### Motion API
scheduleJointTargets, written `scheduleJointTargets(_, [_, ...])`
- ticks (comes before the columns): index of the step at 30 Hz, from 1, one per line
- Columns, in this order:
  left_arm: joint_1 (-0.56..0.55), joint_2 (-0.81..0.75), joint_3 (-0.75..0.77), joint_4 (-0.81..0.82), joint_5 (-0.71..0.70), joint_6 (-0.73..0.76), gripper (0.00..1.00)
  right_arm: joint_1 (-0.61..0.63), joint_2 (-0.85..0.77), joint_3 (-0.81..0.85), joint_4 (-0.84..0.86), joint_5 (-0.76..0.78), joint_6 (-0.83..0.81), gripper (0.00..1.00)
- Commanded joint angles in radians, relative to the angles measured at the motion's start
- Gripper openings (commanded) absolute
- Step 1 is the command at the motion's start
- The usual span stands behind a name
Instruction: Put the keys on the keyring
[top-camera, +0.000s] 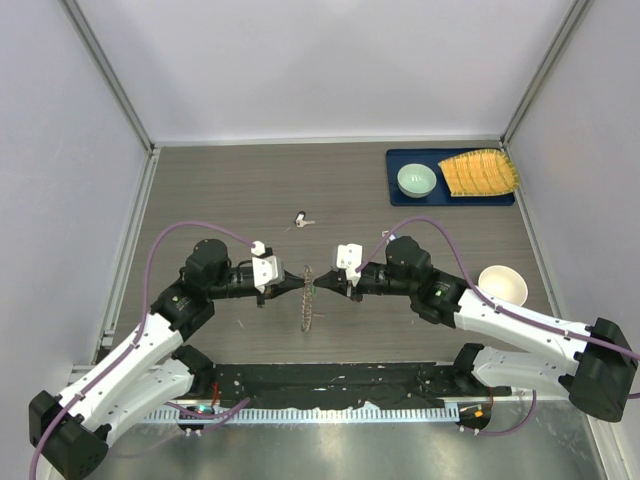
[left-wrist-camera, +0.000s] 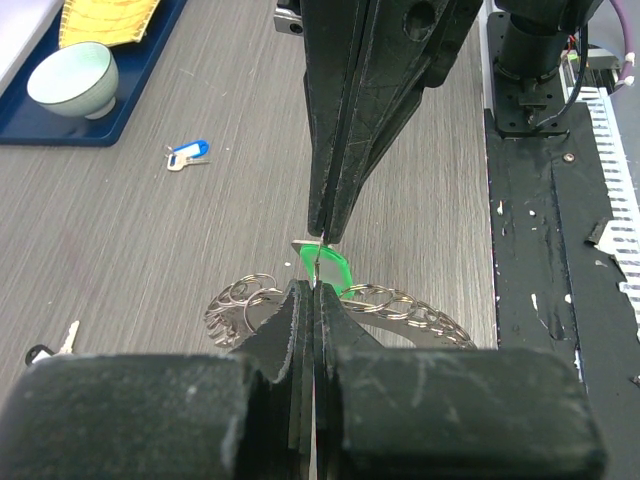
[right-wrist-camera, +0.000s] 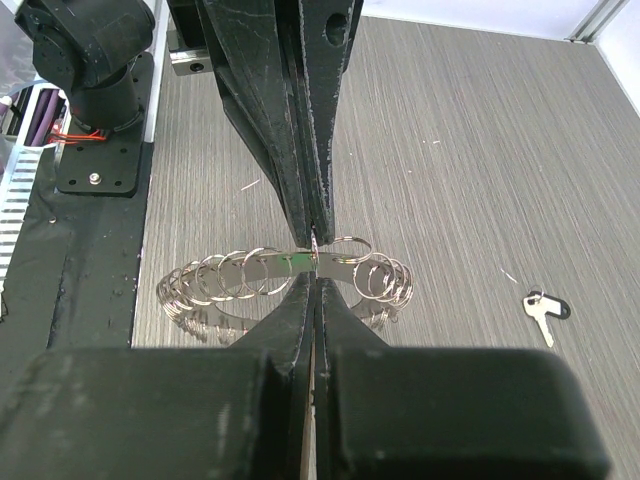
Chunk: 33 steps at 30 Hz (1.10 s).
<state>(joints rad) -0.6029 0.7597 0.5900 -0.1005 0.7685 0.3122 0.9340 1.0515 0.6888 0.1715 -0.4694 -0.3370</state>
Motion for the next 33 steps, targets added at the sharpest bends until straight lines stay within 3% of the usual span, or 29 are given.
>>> scheduleJointTargets(1, [-0.005, -0.003, 0.007, 0.093, 0.038, -0.016, 0.0, 0.005, -0.002, 0.006, 0.062, -0.002, 0.012, 0.01])
scheduleJointTargets(18, [-0.011, 0.027, 0.013, 0.096, 0.123, -0.041, 0.0, 0.005, 0.001, 0.005, 0.077, -0.049, 0.023, 0.01])
scheduleJointTargets(33, [-0.012, 0.01, -0.006, 0.174, 0.117, -0.087, 0.0, 0.005, 0.012, 0.009, 0.068, -0.034, 0.018, 0.01])
